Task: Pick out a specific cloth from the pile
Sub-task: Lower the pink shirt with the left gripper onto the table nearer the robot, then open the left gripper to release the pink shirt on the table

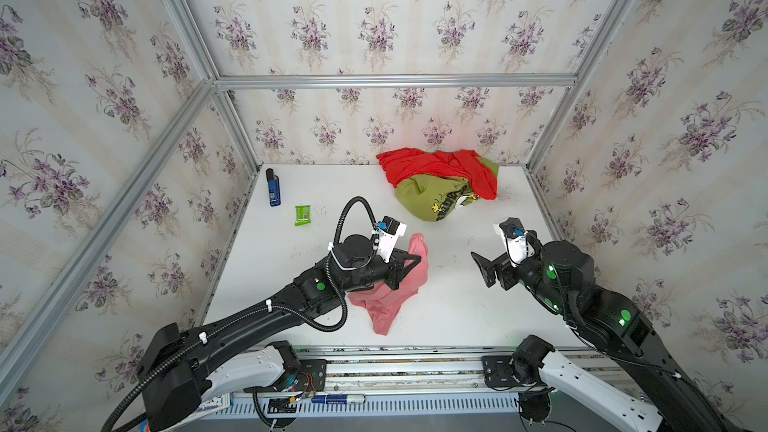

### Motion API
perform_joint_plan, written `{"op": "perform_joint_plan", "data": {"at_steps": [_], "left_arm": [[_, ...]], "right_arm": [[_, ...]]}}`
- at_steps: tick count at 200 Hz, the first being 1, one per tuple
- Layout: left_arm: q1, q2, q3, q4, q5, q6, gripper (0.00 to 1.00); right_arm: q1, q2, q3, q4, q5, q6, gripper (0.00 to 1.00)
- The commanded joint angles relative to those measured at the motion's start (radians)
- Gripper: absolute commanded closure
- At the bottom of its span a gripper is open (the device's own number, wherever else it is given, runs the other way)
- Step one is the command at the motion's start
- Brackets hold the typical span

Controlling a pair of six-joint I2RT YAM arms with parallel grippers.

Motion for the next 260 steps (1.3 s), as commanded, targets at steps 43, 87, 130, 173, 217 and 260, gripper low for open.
{"op": "perform_joint_plan", "data": {"at_steps": [43,87,130,173,217,260], "left_arm": [[0.0,0.051,-0.06,0.112,-0.043,-0.06,0.97],[0.043,0.041,-0.101,0.127,-0.082,-0.069,0.95],[0.099,0.041,-0.134,0.139,-0.074,-0.081,0.94],[0.145,0.041,-0.185,0.148,-0.095,-0.1,0.94],[0.199,0.058,-0.242,0.148,-0.117,-0.132,0.94],[0.223,0.081,-0.277,0.16,-0.143,-0.152,0.94]], "right_arm": [[0.0,-0.024,-0.067,0.014,-0.02,0.092,0.0],[0.0,0.01,-0.077,0.011,-0.063,0.082,0.0],[0.0,0.061,-0.091,0.069,-0.108,0.109,0.0],[0.0,0.088,-0.111,0.118,-0.178,0.14,0.0],[0.0,0.099,-0.134,0.161,-0.228,0.158,0.0],[0.0,0.103,-0.157,0.197,-0.285,0.186,0.0]]}}
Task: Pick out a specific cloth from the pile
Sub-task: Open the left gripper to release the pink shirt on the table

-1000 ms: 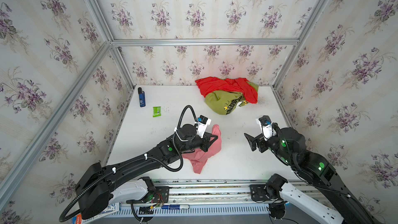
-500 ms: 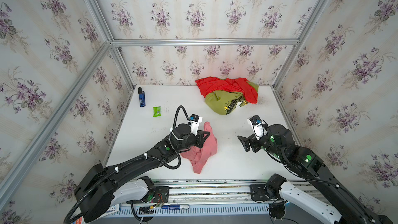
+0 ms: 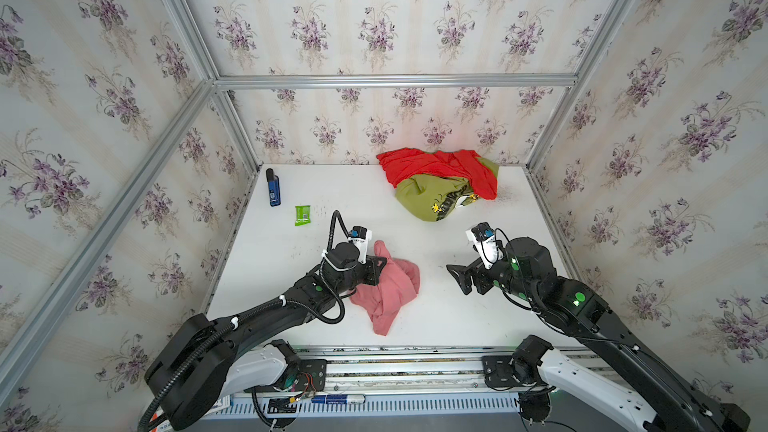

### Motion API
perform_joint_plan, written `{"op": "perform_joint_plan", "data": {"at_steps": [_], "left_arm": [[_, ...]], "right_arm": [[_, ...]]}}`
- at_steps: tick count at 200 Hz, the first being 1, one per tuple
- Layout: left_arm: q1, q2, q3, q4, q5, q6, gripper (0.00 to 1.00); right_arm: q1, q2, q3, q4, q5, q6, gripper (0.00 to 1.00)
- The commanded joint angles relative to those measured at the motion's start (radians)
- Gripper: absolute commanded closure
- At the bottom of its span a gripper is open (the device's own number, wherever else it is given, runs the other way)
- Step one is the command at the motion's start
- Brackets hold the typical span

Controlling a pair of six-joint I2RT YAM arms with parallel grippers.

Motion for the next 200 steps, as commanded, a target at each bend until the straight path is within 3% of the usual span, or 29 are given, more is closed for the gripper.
{"op": "perform_joint_plan", "data": {"at_steps": [1,116,200], "left_arm": [[0.011,0.014,-0.012,0.038,-0.031,-0.024,0.93],[0.025,0.062,-0.087,0.071,-0.084,-0.075,0.79],[0.025,-0.016,-0.106,0.027,-0.147,-0.083,0.37]], "right_arm": [[0.0,0.001,-0.005,0.062,-0.05,0.029,0.0],[0.0,-0.021,-0.11,0.139,-0.069,0.092,0.0],[0.0,-0.013,-0.121,0.149,-0.062,0.092,0.0]]}}
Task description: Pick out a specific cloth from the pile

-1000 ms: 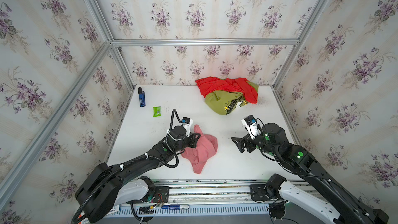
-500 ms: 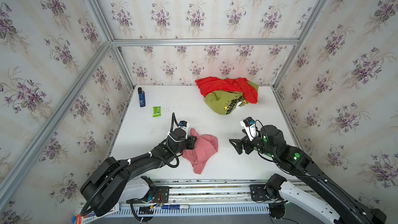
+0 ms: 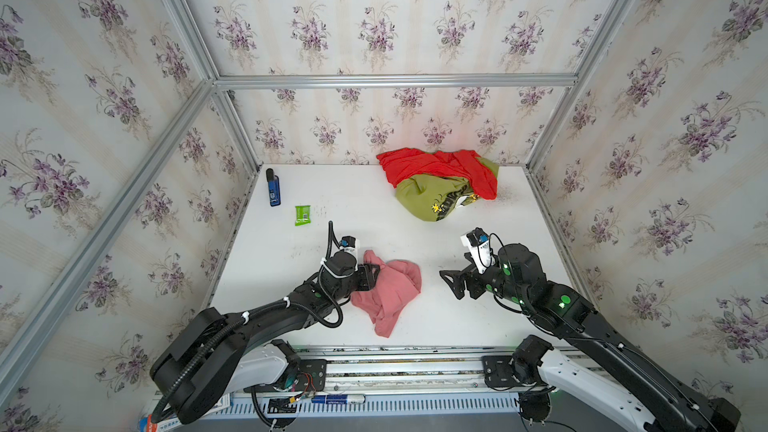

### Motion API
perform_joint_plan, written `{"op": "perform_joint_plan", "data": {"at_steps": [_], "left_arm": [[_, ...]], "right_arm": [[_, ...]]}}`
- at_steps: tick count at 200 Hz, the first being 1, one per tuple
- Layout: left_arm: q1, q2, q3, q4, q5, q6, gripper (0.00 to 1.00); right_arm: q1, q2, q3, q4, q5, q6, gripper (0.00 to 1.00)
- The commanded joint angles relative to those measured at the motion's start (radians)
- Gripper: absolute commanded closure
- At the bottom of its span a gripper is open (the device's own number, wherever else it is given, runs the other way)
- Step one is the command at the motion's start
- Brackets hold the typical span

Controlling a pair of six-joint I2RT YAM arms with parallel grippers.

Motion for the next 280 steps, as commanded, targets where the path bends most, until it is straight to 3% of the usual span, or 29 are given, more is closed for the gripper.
{"op": "perform_joint_plan", "data": {"at_steps": [1,23,46,96,117,140,166,181,190,204,216,228,241,250,258,264,280], "left_arm": [[0.001,-0.029,0.0,-0.022,-0.049,-0.003,0.37],[0.001,-0.057,0.0,-0.057,-0.086,0.007,0.28],[0.001,-0.07,0.008,-0.095,-0.118,0.011,0.07],[0.001,-0.129,0.008,-0.116,-0.17,0.01,0.03],[0.0,-0.204,0.024,-0.169,-0.224,0.03,0.02],[0.001,-0.297,0.012,-0.196,-0.388,0.069,0.01],[0.004,-0.311,0.007,-0.105,-0.637,0.192,0.01],[0.004,-0.289,0.018,-0.085,-0.805,0.253,0.01],[0.014,-0.286,0.031,-0.088,-0.844,0.318,0.01],[0.06,-0.302,0.045,-0.099,-0.813,0.435,0.01],[0.119,-0.336,0.033,-0.109,-0.77,0.469,0.02],[0.206,-0.368,-0.019,-0.04,-0.614,0.548,0.02],[0.295,-0.374,-0.06,0.049,-0.523,0.604,0.03],[0.341,-0.345,-0.077,0.125,-0.41,0.73,0.05],[0.361,-0.304,-0.091,0.186,-0.405,0.797,0.04],[0.391,-0.265,-0.098,0.231,-0.381,0.825,0.04],[0.49,-0.158,-0.147,0.41,-0.285,0.812,0.05]], "right_arm": [[0.0,0.001,0.009,0.034,0.003,0.007,0.0],[0.0,0.0,0.01,0.035,0.006,0.007,0.0],[0.0,0.006,0.015,0.033,0.013,0.007,0.0],[0.0,0.011,0.028,0.018,0.048,-0.015,0.0],[-0.001,0.026,0.0,0.011,0.189,-0.074,0.0],[-0.015,0.034,-0.105,0.145,0.385,-0.163,0.0],[-0.091,0.068,-0.135,0.242,0.479,-0.222,0.01],[-0.092,0.091,-0.244,0.44,0.491,-0.389,0.03],[-0.095,0.117,-0.313,0.583,0.513,-0.421,0.02],[-0.163,0.192,-0.394,0.809,0.562,-0.419,0.02],[-0.212,0.281,-0.455,0.994,0.535,-0.428,0.01],[-0.268,0.404,-0.492,1.18,0.492,-0.435,0.01],[-0.291,0.534,-0.494,1.368,0.476,-0.491,0.01],[-0.311,0.622,-0.498,1.527,0.466,-0.494,0.01],[-0.337,0.706,-0.496,1.643,0.457,-0.496,0.0],[-0.34,0.756,-0.475,1.684,0.523,-0.444,0.0],[-0.414,0.858,-0.452,1.74,0.45,-0.372,0.0]]}}
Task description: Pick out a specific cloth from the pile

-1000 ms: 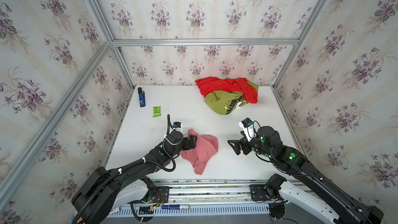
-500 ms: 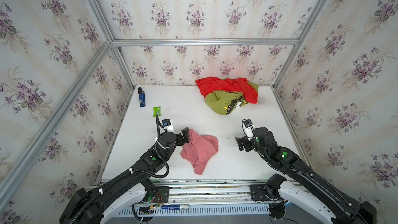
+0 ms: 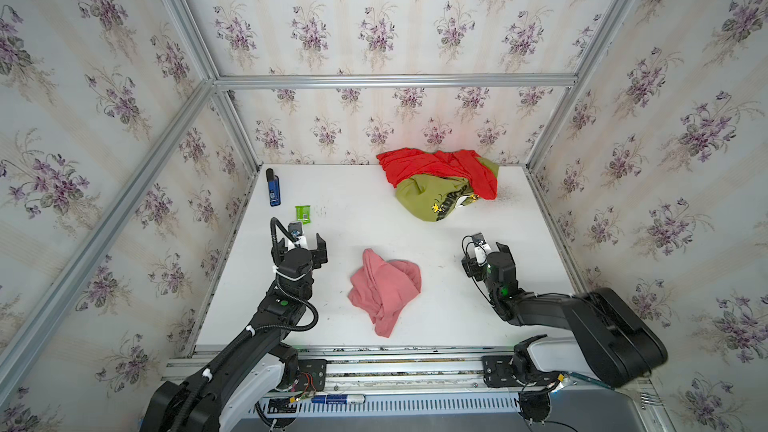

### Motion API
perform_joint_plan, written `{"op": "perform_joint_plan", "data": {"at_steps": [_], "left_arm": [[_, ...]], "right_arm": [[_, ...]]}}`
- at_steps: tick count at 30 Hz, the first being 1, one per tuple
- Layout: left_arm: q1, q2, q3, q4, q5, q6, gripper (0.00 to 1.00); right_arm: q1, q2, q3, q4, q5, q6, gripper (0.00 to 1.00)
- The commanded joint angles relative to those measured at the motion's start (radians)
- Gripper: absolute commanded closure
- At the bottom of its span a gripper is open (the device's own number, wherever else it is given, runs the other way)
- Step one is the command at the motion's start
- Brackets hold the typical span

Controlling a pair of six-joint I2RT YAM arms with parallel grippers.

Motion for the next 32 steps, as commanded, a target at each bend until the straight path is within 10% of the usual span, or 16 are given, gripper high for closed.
{"op": "perform_joint_plan", "data": {"at_steps": [1,8,11,30,32], "left_arm": [[0.103,0.107,-0.05,0.317,0.182,0.131,0.05],[0.198,0.404,-0.068,0.673,0.287,0.042,0.08],[0.247,0.383,0.012,0.472,0.347,-0.009,0.0],[0.25,0.393,0.006,0.504,0.353,-0.009,0.03],[0.253,0.393,0.004,0.504,0.359,-0.008,1.0]], "right_arm": [[-0.075,0.12,0.029,0.378,-0.037,0.086,0.0],[-0.205,0.122,0.167,0.073,-0.112,0.24,0.0],[-0.209,0.112,0.192,0.008,-0.145,0.24,0.0],[-0.255,0.123,0.232,-0.072,-0.326,0.23,0.0],[-0.255,0.113,0.221,-0.058,-0.327,0.227,0.0]]}}
